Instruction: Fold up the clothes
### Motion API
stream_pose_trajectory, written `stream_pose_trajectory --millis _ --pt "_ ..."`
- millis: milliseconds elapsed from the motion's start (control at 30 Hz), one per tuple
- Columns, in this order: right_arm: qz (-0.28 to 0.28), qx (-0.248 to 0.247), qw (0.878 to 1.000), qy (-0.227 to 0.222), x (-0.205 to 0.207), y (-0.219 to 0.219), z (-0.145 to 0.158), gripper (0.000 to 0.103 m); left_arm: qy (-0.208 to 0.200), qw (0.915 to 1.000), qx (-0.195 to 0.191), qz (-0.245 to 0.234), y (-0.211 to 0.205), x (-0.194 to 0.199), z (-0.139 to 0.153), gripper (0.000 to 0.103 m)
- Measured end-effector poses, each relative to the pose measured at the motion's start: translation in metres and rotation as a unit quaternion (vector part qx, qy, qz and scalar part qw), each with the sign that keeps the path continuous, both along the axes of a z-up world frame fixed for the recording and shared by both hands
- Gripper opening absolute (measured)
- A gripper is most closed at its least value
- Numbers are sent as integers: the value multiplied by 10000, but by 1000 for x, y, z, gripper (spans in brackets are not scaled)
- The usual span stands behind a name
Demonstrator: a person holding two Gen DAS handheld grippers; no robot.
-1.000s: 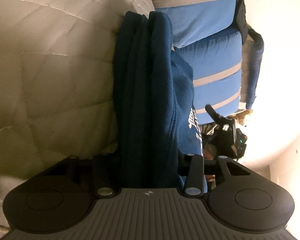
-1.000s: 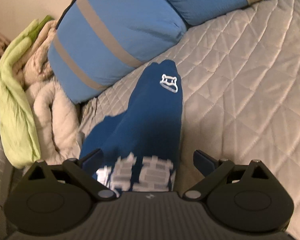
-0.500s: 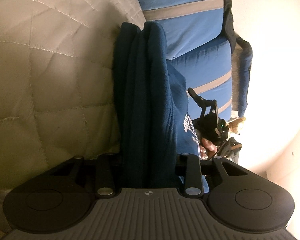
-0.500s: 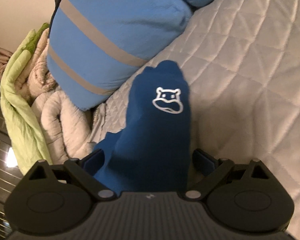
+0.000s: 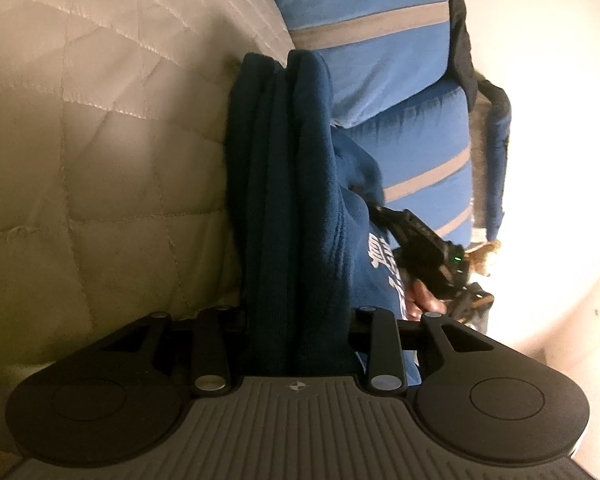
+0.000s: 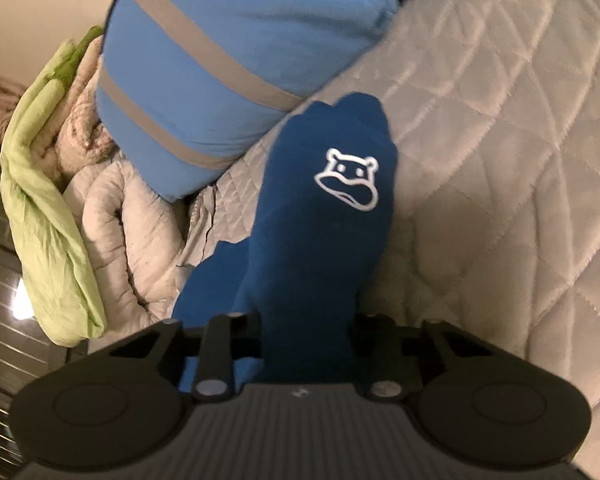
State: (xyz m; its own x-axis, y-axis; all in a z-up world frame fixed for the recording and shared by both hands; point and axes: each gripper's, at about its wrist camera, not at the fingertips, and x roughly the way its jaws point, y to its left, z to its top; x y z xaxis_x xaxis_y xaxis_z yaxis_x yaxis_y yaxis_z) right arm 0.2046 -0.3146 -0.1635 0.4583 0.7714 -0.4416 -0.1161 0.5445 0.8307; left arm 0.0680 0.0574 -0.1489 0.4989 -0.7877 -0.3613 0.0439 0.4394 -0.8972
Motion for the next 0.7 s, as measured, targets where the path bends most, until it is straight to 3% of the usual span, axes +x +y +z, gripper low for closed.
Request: stream_pose_trajectory --millis 200,400,567,700 --pt "-127 -306 9988 -359 -13 7 23 22 -360 9967 704 180 -10 -11 32 28" --pt "-298 -290 9979 -498 -23 3 47 21 -667 9933 892 310 -6 -11 64 27" --pt "-332 -125 9958 -839 -24 12 93 21 -1011 9893 935 483 13 -11 109 26" --pt "-202 16 9915 -1282 -14 32 147 21 -1538 9785 1204 658 32 -12 163 27"
